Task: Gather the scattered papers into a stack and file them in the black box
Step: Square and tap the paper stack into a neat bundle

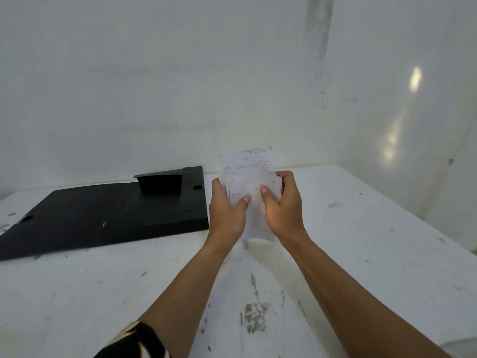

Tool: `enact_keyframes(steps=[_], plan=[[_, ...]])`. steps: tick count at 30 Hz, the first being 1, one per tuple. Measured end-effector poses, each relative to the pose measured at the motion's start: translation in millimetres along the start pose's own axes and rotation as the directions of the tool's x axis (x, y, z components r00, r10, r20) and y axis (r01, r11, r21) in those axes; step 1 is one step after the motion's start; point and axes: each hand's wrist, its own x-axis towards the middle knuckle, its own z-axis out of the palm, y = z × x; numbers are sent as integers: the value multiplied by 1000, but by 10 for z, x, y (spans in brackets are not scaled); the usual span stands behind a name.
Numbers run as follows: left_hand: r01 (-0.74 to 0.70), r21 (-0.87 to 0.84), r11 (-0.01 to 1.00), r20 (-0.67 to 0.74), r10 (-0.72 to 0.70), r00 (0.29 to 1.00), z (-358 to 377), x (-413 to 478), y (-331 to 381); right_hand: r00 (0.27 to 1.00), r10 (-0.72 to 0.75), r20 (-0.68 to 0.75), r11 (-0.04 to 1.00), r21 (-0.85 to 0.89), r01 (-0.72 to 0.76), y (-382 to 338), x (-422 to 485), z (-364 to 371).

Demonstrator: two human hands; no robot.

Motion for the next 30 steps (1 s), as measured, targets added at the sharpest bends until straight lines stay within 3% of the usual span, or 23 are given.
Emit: enact_keyframes(steps=[5, 9, 17, 23, 30], plan=[[17, 31, 999, 12, -18, 1000, -66, 32, -8, 997, 59, 55, 994, 90, -64, -8, -25, -54], [57, 12, 998, 86, -58, 995, -87, -48, -109, 984, 133, 116, 989, 57, -140, 103, -122, -67], [22, 36, 999, 36, -23, 999, -66, 8, -11, 994, 86, 66, 996, -29, -84, 22, -26, -126], [37, 55, 998, 88, -42, 995, -47, -6, -77, 987, 123, 105, 992, 28, -127, 6, -52, -148], [-6, 18, 1000, 44, 5, 999, -40, 52, 4, 996, 42, 80, 999, 23, -44, -106, -15, -127]])
